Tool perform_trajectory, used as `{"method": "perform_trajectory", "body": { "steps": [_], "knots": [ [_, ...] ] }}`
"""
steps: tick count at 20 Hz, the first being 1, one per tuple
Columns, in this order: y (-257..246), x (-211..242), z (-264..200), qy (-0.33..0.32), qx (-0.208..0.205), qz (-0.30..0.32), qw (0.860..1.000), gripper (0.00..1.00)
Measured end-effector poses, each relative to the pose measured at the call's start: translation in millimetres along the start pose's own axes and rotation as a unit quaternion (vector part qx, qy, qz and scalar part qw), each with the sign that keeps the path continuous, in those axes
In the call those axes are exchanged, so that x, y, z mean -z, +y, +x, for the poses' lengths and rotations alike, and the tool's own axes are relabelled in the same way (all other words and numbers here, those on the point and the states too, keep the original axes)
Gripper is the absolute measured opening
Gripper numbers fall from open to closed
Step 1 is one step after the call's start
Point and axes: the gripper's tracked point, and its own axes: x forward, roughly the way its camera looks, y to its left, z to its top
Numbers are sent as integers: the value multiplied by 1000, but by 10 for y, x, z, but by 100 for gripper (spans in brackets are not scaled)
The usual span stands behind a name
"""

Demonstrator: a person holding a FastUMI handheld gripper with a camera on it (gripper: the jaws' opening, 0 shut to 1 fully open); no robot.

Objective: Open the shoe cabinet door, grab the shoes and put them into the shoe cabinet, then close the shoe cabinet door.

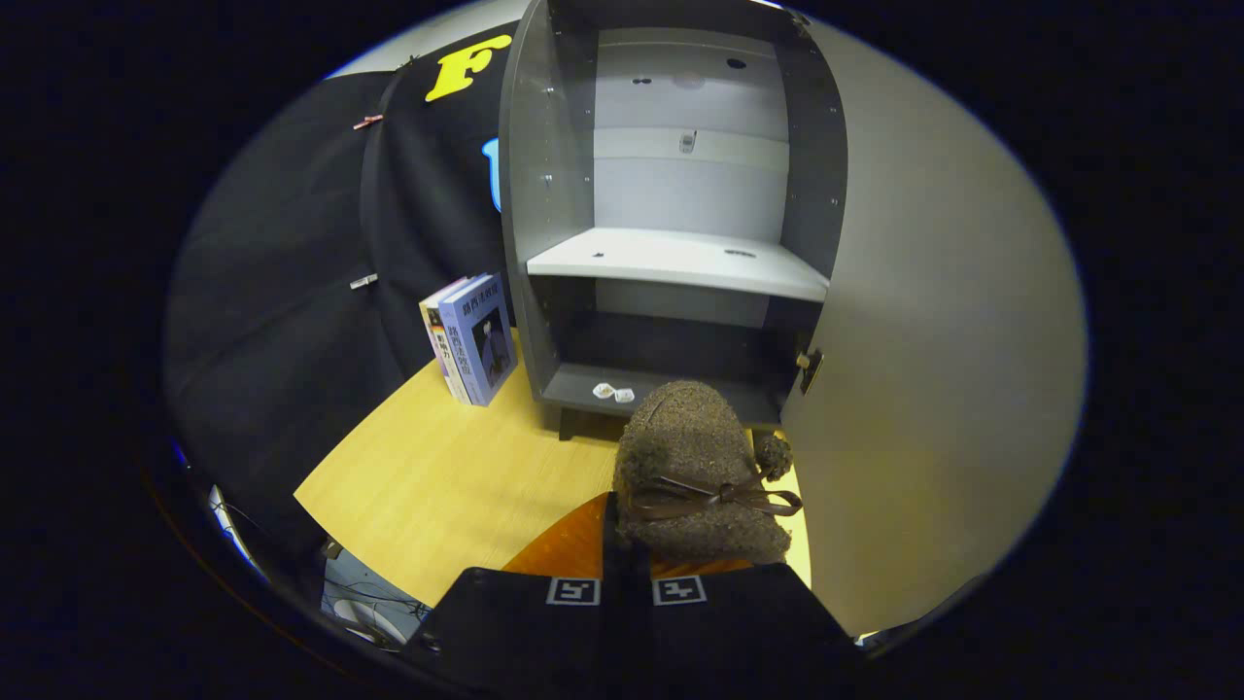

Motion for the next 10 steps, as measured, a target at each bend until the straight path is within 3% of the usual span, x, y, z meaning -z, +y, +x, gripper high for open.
{"method": "perform_trajectory", "body": {
  "steps": [4, 10],
  "knots": [
    [-28, -560, 89, -27, 3, 7, 1000, 5],
    [-151, -1499, 453, -66, 45, 22, 997, 5]
  ]
}}
